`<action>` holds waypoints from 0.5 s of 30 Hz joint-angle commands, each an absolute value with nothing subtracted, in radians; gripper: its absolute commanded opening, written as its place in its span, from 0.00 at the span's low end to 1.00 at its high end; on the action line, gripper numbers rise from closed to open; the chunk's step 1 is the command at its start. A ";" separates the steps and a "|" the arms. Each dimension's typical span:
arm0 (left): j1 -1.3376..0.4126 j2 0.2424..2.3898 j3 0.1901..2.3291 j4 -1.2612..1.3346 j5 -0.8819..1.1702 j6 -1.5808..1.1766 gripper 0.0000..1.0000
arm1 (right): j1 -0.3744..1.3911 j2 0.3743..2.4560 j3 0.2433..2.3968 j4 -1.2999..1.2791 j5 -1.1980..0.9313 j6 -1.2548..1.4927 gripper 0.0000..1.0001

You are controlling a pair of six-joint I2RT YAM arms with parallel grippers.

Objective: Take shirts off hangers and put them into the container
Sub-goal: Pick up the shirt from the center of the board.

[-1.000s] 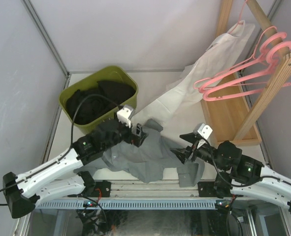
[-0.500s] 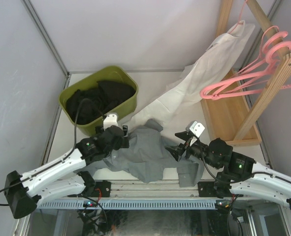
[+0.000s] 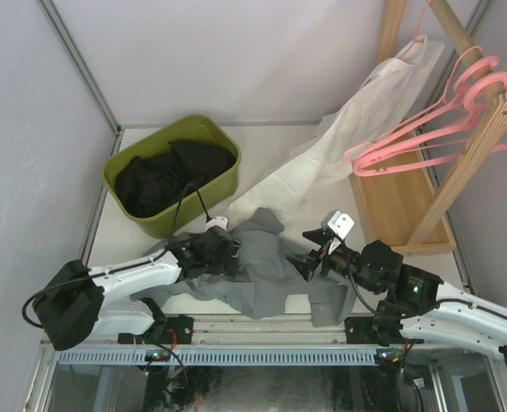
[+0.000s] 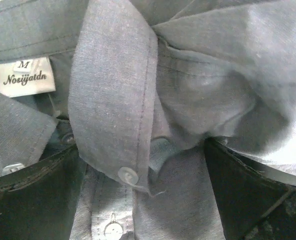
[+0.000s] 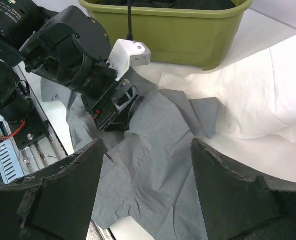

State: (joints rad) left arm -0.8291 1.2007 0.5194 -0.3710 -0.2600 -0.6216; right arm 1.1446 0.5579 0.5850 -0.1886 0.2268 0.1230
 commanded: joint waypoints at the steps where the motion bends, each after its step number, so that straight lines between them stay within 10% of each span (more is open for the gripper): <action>1: -0.896 1.308 0.521 -0.255 -0.236 -0.667 1.00 | 1.137 0.569 0.590 -0.131 0.221 0.123 0.69; 6: -1.060 1.538 0.622 -0.336 -0.402 -0.757 0.85 | 1.135 0.578 0.590 -0.127 0.233 0.118 0.70; 15: -1.183 1.572 0.675 -0.531 -0.677 -0.841 0.01 | 1.134 0.540 0.589 -0.181 0.315 0.138 0.70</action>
